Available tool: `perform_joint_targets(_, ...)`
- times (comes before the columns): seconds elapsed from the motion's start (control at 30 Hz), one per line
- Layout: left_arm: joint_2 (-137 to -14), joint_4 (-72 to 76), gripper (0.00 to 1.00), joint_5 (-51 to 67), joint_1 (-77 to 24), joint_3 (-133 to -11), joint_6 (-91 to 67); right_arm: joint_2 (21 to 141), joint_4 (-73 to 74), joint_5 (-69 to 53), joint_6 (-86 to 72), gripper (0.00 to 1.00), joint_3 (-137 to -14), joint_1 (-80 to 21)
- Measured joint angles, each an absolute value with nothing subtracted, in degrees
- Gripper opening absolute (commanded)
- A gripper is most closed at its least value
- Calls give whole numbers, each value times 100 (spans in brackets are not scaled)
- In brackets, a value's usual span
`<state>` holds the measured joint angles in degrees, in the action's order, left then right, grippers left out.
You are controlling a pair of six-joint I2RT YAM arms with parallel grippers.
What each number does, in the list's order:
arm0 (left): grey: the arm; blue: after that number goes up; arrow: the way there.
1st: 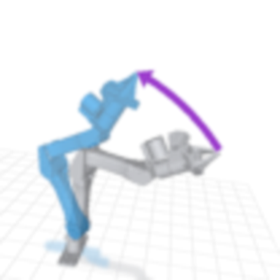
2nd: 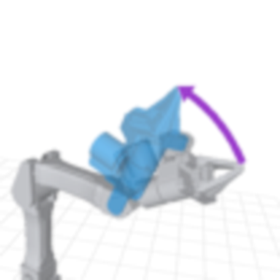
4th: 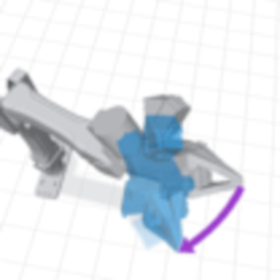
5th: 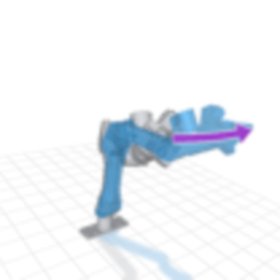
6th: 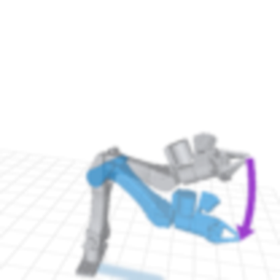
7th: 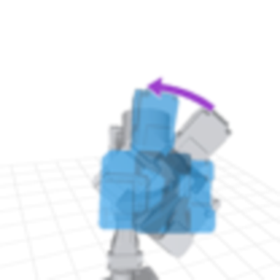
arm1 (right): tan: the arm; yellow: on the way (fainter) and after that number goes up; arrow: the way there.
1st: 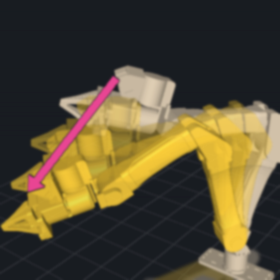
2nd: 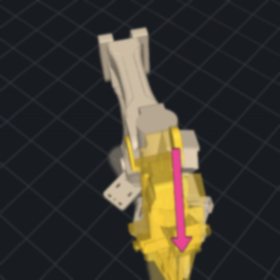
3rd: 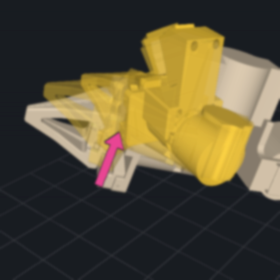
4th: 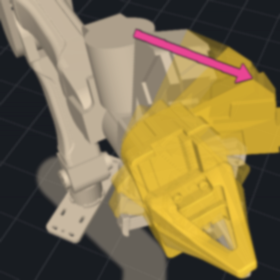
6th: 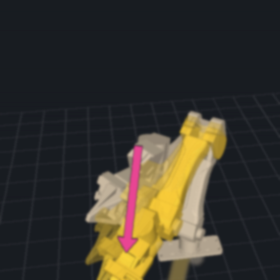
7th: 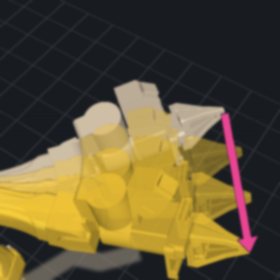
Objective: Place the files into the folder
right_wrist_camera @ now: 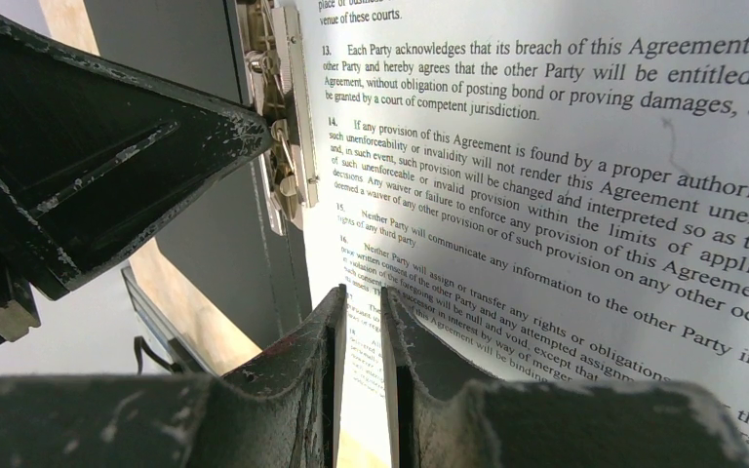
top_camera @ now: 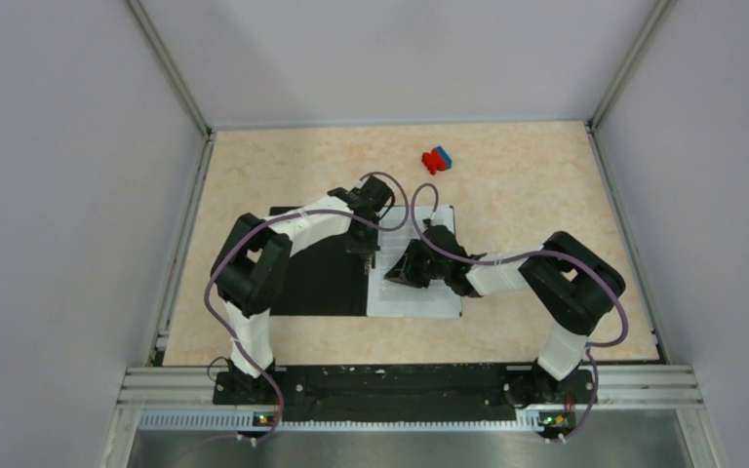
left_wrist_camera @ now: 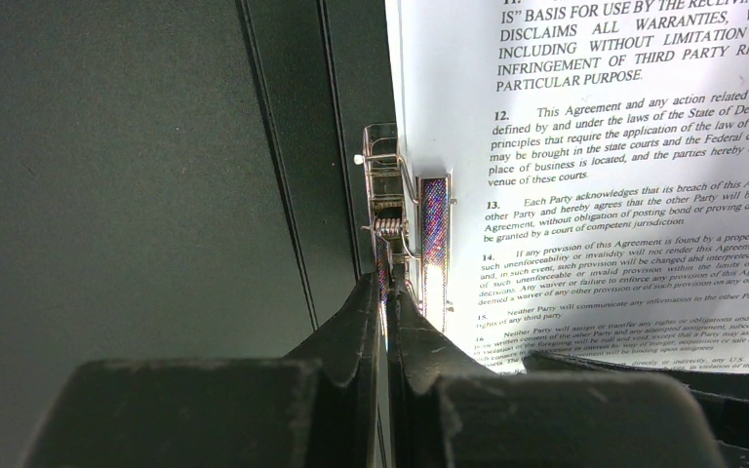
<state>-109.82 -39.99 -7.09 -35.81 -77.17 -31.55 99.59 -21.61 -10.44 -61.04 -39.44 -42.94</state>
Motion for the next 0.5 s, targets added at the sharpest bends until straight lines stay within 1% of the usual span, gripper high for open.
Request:
perform_joint_targets(0.33,-10982,-4125,14,-716,-3579,-7815,-3114,9959,-2143,-1063,-6040,22,-3955,-4294)
perform_joint_targets(0.5,-10967,-4169,15,-718,-3579,-8051,-3087,9946,-2095,-1063,-5981,23,-3990,-4294)
